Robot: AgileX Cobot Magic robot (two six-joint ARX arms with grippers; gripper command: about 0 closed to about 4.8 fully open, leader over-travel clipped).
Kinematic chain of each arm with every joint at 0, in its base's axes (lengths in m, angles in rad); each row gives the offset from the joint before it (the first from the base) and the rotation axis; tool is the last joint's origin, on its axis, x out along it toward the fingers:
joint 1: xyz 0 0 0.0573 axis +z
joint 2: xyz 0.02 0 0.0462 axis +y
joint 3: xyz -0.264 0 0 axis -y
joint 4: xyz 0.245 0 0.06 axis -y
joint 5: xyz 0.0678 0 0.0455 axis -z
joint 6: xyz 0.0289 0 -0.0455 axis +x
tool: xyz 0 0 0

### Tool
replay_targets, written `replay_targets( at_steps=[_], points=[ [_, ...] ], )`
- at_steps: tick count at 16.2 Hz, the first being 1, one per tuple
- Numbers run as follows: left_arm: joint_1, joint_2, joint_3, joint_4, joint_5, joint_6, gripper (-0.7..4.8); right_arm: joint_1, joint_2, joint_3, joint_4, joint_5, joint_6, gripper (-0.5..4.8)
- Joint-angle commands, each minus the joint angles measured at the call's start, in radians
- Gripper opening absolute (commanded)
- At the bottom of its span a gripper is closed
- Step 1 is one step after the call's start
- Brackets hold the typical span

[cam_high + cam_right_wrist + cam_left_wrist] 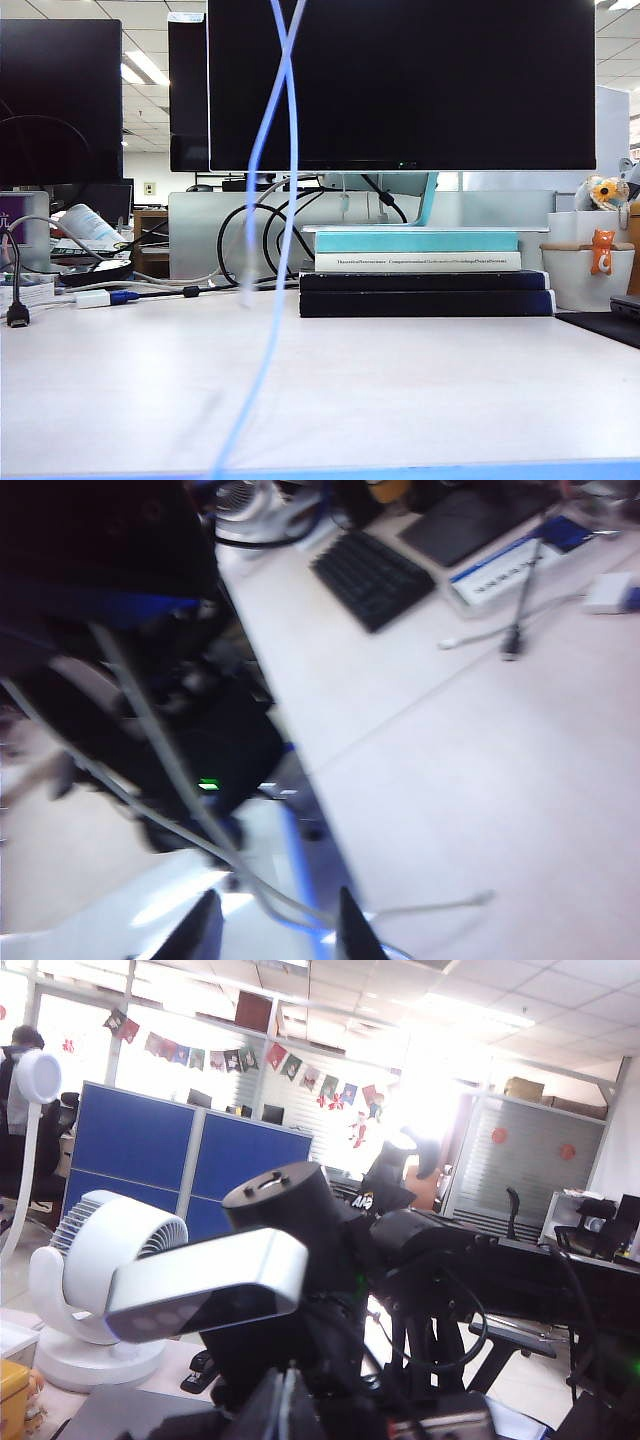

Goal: Unfold the white charging cable into a straight cable.

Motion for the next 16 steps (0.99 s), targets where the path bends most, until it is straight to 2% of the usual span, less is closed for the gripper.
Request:
replay_targets(
  at_steps=[1,2,4,5,11,12,13,14,16],
  points=[
    [-0.001,0.041,0.003,0.064,-0.009,-0.032,0.17,0.001,0.005,0.004,0.076,-0.169,0.026,1.49],
    [-0.002,0.090,0.004,0.292,-0.012,-0.161,0.17,0.046,0.045,0.004,0.090,-0.187,0.029,1.49],
    [-0.003,0.095,0.004,0.293,-0.023,-0.180,0.17,0.106,0.084,0.004,0.151,-0.183,0.029,1.49],
    [-0.002,0.095,0.004,0.324,-0.031,-0.217,0.17,0.114,0.093,0.004,0.170,-0.179,0.029,1.48],
    [-0.016,0.095,0.004,0.369,-0.023,-0.250,0.17,0.114,0.104,0.004,0.206,-0.180,0.029,1.44],
    [-0.024,0.095,0.004,0.370,0.050,-0.282,0.17,0.113,0.105,0.004,0.213,-0.131,0.026,1.45],
    [-0.024,0.095,0.004,0.354,0.065,-0.282,0.17,0.113,0.105,0.004,0.213,-0.131,0.026,1.45],
    [0.020,0.093,0.004,0.325,0.101,-0.327,0.17,0.081,0.093,0.005,0.214,-0.131,0.025,1.45],
    [0.028,0.095,0.004,0.329,0.105,-0.336,0.17,0.078,0.092,0.005,0.268,-0.143,0.030,1.49]
  ],
)
